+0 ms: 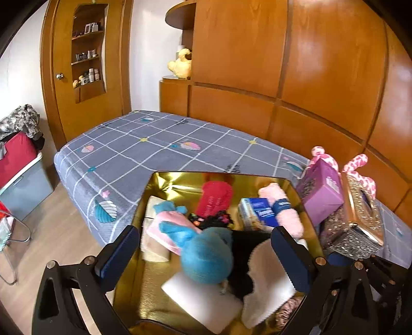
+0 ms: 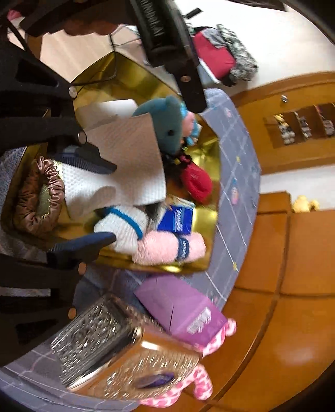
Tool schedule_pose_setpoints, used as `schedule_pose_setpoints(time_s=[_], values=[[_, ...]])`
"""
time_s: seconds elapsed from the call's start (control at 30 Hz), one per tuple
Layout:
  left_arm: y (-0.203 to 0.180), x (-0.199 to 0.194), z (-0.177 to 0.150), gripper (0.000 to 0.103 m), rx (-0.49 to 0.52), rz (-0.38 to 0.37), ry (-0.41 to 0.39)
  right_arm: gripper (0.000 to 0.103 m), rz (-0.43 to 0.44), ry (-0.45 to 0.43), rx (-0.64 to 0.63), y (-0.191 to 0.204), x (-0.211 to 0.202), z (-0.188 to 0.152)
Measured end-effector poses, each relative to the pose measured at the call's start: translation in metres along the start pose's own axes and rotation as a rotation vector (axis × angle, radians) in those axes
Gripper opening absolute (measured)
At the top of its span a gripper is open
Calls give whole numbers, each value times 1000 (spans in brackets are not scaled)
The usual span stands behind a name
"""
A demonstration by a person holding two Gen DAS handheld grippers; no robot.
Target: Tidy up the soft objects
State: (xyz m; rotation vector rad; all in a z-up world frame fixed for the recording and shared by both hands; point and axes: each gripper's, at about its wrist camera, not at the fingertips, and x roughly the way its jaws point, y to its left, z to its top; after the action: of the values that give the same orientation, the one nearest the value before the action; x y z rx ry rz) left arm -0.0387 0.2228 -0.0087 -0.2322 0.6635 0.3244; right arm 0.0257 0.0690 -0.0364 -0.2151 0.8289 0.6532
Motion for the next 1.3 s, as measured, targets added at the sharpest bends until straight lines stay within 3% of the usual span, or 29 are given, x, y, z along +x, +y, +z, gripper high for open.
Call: schedule_pose_setpoints(time_s=[0.23,0.47,0.8,1.3], values=[[-29,-10,-8,103,60,-27,-17,51,-168,-106,88,-16,-29,-14],[-54,-18,-19,103,110,-16,-31,51,-297,-149,208,-43,-49,-30],[-67,-21,-28,103,118,-23,-30,51,-368,-174,307,-68,-63,-39],[-68,-23,-28,103,120,-33,-21,51,-375,-187,303,-64,-67,-40]])
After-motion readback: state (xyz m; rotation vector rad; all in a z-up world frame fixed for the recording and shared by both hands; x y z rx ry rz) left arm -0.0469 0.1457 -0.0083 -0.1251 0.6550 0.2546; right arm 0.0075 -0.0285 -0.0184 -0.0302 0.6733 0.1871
